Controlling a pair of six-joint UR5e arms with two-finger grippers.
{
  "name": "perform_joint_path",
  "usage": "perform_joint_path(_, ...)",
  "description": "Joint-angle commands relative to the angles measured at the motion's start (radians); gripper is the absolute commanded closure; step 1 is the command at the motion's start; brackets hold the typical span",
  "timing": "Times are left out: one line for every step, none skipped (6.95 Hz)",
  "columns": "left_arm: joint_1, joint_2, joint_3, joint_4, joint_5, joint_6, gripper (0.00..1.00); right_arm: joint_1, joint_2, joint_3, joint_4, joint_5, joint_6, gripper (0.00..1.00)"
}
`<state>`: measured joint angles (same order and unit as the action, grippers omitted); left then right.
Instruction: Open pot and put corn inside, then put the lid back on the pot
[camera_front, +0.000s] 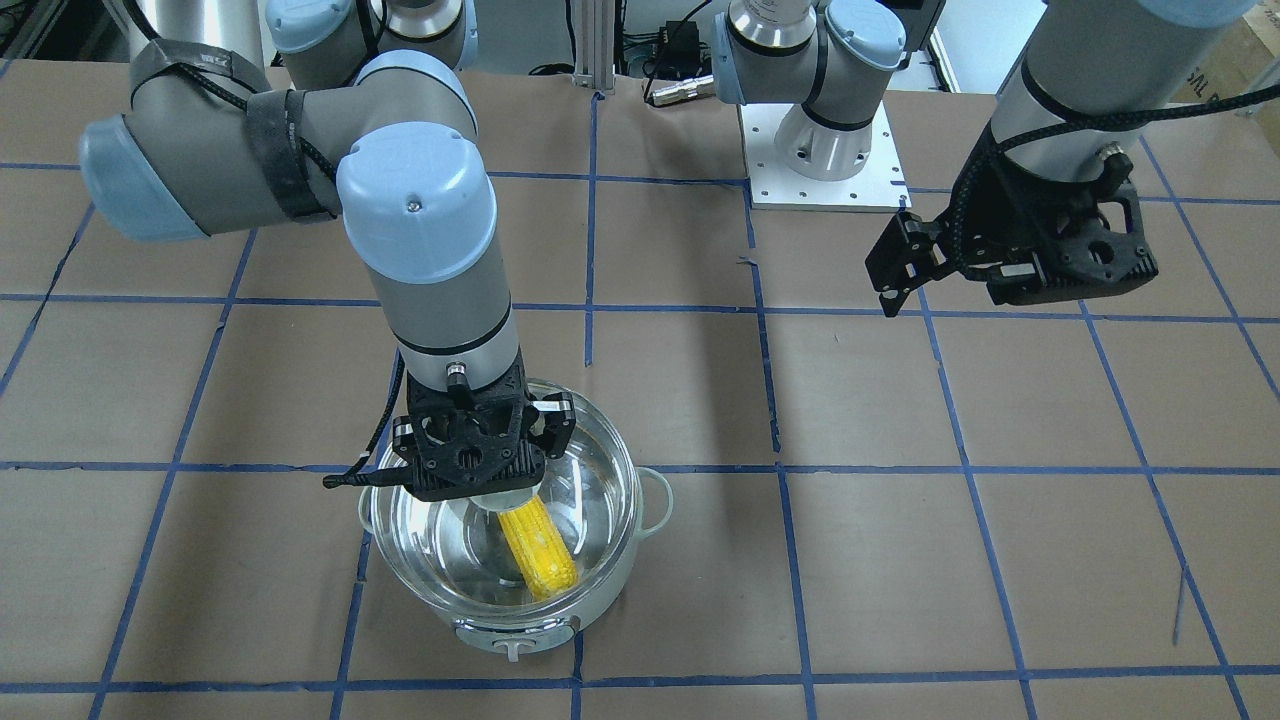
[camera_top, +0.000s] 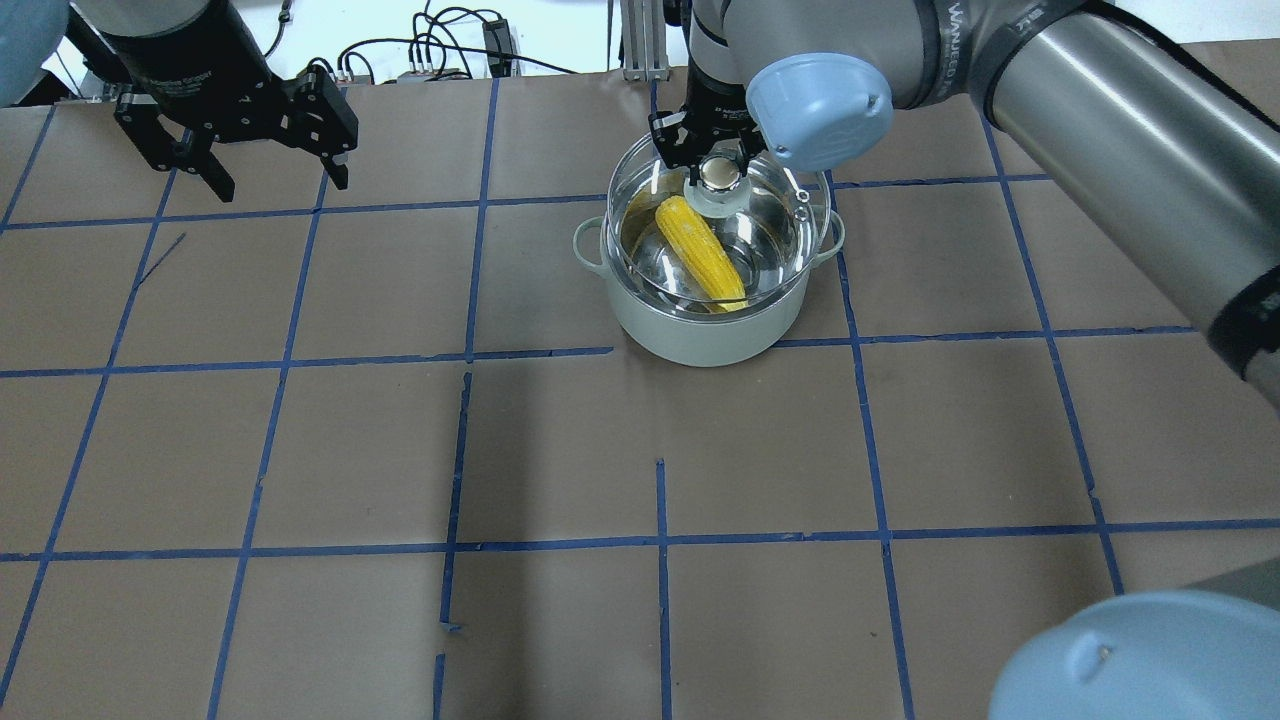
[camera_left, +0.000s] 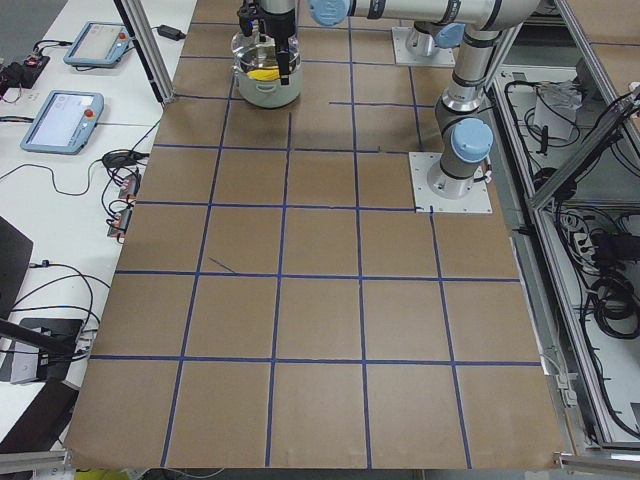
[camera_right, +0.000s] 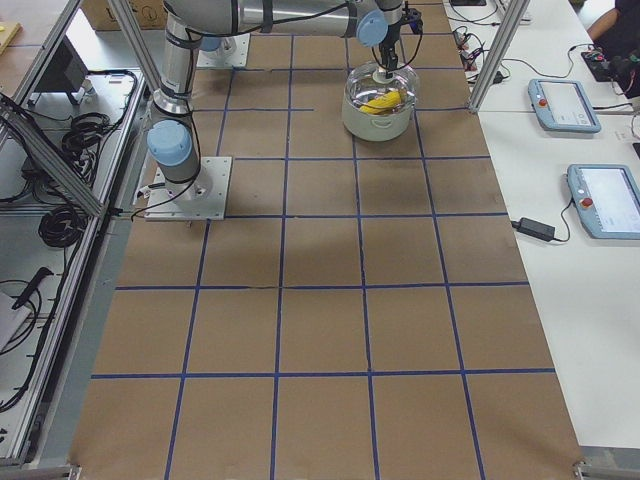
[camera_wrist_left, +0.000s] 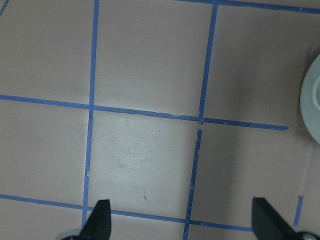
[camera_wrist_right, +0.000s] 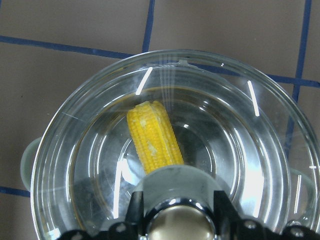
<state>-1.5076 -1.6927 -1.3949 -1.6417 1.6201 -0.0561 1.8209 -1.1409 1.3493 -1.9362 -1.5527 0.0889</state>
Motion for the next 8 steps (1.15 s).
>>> perform_joint_path(0.001,0.005,-0.007,-0.012,-0.002,0.002,0.00,0.001,0.016,-0.006,0.002,0.028,-0.003,0.91)
perform_joint_path(-0.006,0.022,-0.007,-0.016,0.010,0.002,0.00,0.000,0.024,-0.009,0.002,0.052,-0.003,0.91)
perform_joint_path(-0.005,0.025,-0.009,-0.020,0.004,-0.007,0.00,0.000,0.035,-0.012,0.002,0.062,-0.008,0.91)
perform_joint_path(-0.019,0.007,-0.007,-0.027,-0.005,-0.005,0.00,0.000,0.036,-0.012,0.003,0.062,-0.012,0.91)
perform_joint_path(-0.017,0.001,-0.004,-0.029,-0.003,-0.008,0.00,-0.002,0.039,-0.012,0.003,0.062,-0.015,0.91)
perform_joint_path(-0.019,0.014,-0.012,-0.047,-0.005,-0.010,0.00,-0.002,0.044,-0.012,0.003,0.062,-0.017,0.91)
perform_joint_path(-0.020,0.013,-0.012,-0.055,-0.002,-0.010,0.00,-0.003,0.044,-0.012,0.003,0.062,-0.017,0.91)
perform_joint_path(-0.020,0.021,-0.009,-0.050,-0.008,-0.007,0.00,-0.006,0.046,-0.004,0.003,0.060,-0.020,0.92)
